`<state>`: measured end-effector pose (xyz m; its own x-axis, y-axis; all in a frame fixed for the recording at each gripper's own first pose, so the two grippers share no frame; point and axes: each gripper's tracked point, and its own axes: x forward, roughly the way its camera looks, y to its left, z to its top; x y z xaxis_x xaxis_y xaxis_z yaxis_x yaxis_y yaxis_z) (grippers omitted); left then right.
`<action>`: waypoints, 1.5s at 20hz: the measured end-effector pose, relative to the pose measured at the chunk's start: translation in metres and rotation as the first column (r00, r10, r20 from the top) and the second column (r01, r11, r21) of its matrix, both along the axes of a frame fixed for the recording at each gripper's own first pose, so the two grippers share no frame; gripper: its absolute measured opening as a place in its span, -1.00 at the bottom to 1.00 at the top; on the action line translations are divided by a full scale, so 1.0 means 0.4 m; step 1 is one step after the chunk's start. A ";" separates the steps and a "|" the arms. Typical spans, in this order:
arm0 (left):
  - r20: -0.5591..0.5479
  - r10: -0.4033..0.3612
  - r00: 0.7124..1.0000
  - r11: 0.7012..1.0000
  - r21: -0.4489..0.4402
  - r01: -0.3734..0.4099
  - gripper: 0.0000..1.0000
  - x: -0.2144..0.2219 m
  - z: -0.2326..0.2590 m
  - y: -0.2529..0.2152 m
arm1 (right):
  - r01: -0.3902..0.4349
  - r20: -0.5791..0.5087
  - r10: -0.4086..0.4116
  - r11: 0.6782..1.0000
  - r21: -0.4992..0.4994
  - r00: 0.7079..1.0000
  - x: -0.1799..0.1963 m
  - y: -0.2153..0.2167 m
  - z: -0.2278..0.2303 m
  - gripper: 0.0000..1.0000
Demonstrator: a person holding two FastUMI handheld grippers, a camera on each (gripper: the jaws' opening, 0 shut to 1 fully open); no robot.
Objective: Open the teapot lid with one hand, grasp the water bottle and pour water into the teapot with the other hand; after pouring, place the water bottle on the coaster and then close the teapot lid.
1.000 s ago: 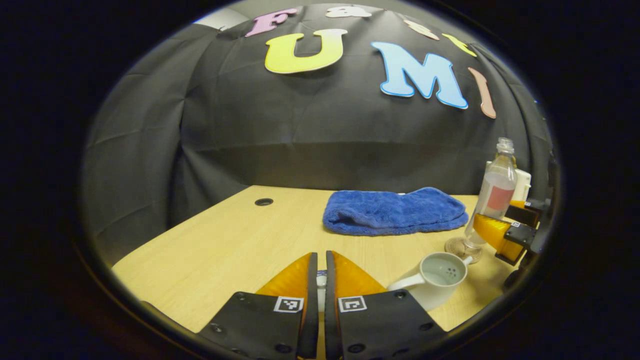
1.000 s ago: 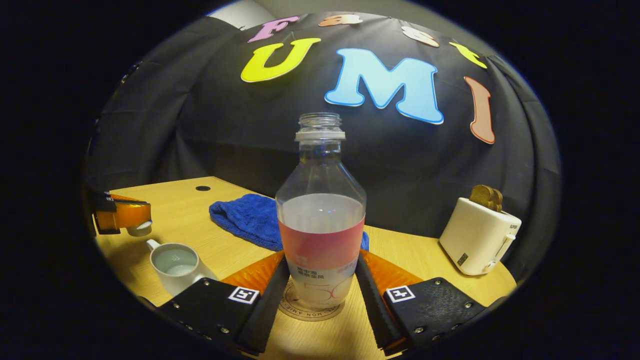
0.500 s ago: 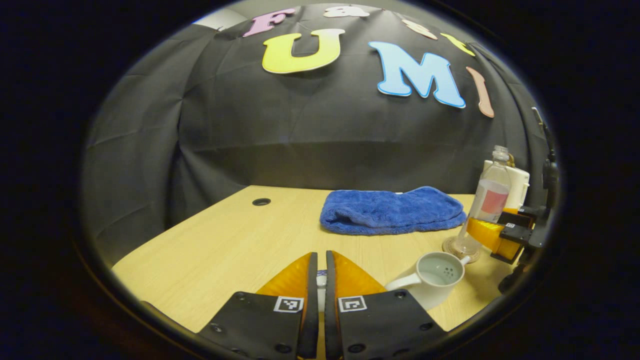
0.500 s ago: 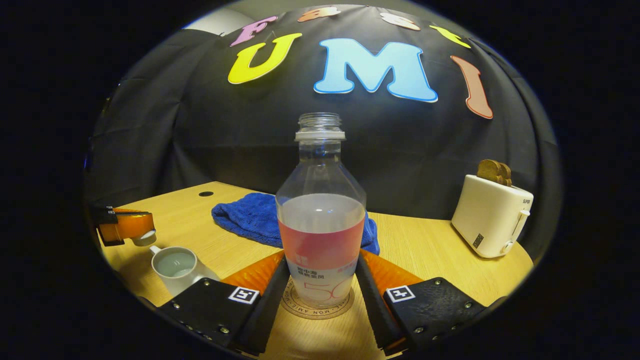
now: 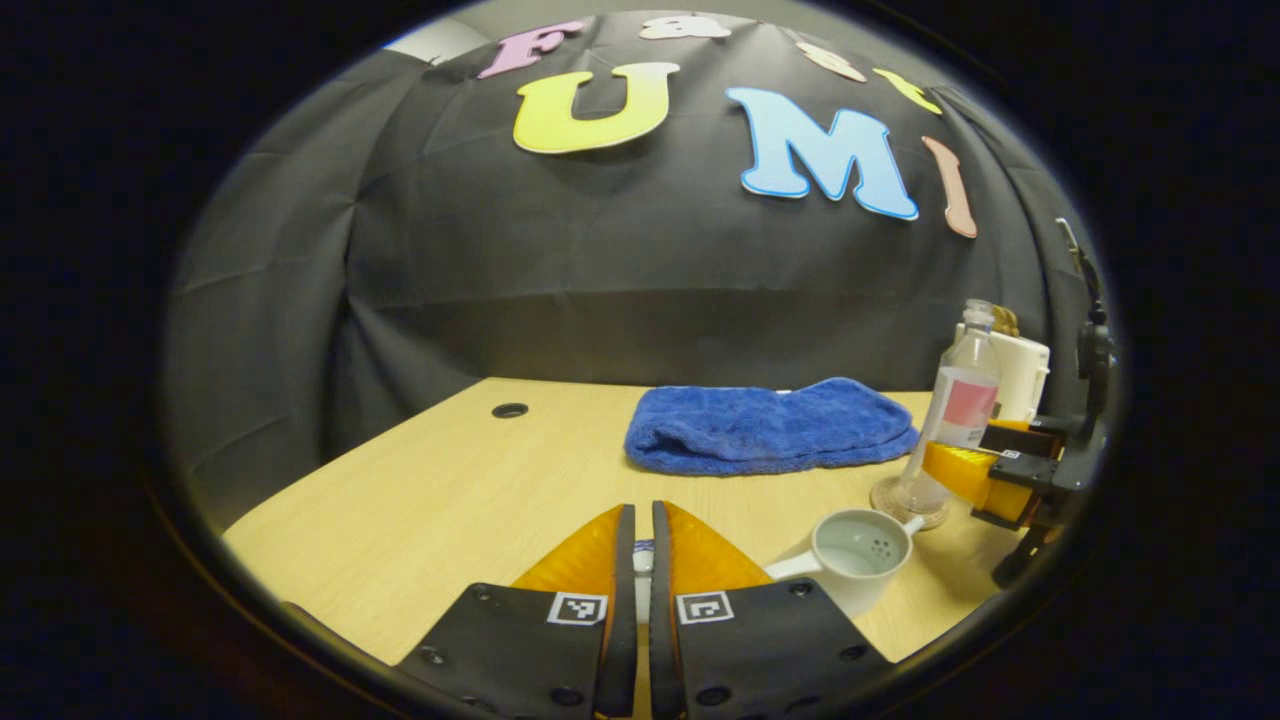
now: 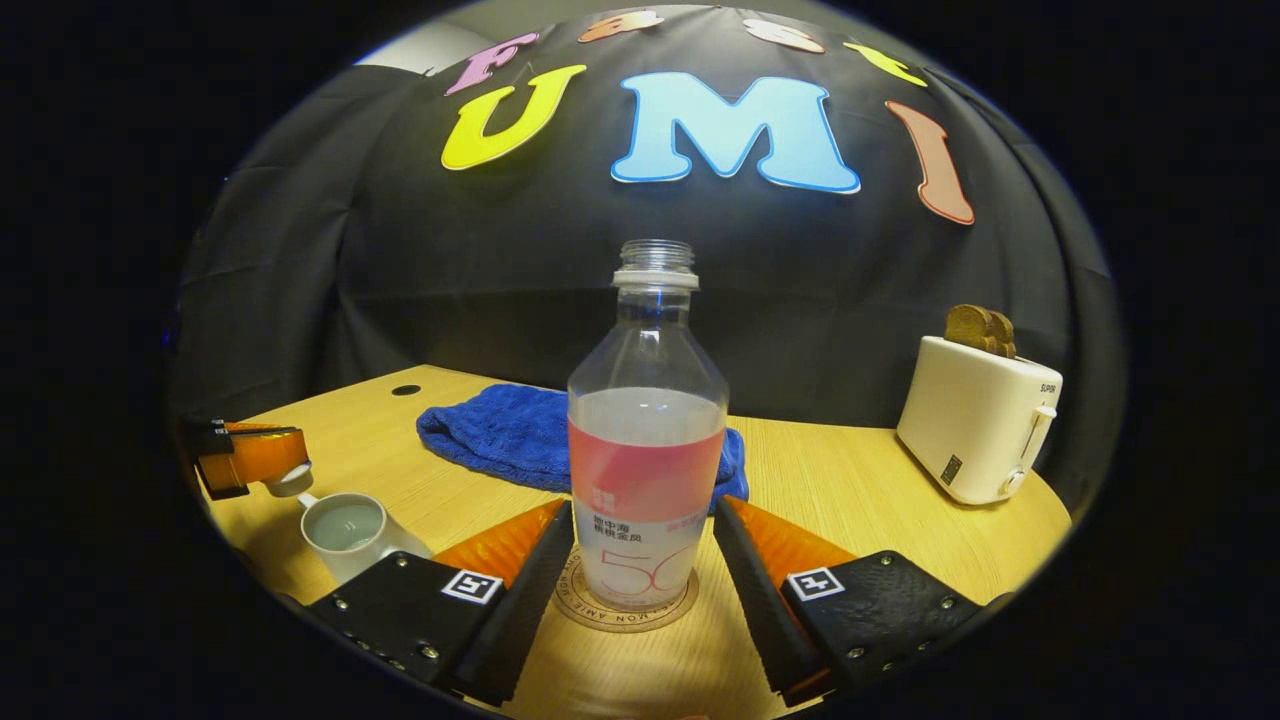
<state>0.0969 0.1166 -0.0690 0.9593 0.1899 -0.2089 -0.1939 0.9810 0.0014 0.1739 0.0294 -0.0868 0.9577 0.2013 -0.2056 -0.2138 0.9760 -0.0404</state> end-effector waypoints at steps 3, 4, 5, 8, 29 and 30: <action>0.028 -0.046 0.999 0.999 -0.006 0.046 -0.77 0.003 0.017 -0.035 | -0.001 0.005 0.001 1.000 0.004 1.000 -0.006 -0.002 0.008 0.77; 0.039 -0.060 0.997 0.998 -0.011 0.061 -0.77 0.002 0.021 -0.048 | -0.001 0.007 0.001 1.000 0.003 1.000 -0.009 -0.003 0.006 0.77; 0.051 -0.071 0.996 0.997 -0.005 0.071 -0.77 0.007 0.029 -0.054 | -0.001 0.006 0.001 1.000 0.004 1.000 -0.009 -0.004 0.007 0.77; 0.067 -0.092 0.993 0.996 -0.002 0.093 -0.75 0.003 0.043 -0.071 | -0.008 0.002 0.008 1.000 0.012 1.000 -0.014 0.001 0.004 0.77; 0.148 -0.327 0.933 0.943 0.119 0.311 -0.75 0.020 0.086 -0.299 | -0.007 0.002 0.007 0.999 0.035 1.000 -0.022 -0.007 0.011 0.77; 0.144 -0.330 0.933 0.942 0.120 0.315 -0.75 0.021 0.080 -0.302 | -0.008 0.003 0.007 0.999 0.035 1.000 -0.023 -0.007 0.011 0.76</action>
<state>0.1051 -0.0043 -0.0372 0.9913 -0.1239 -0.0442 0.1275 0.9877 0.0908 0.1649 0.0267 -0.0826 0.9566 0.2154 -0.1961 -0.2211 0.9752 -0.0072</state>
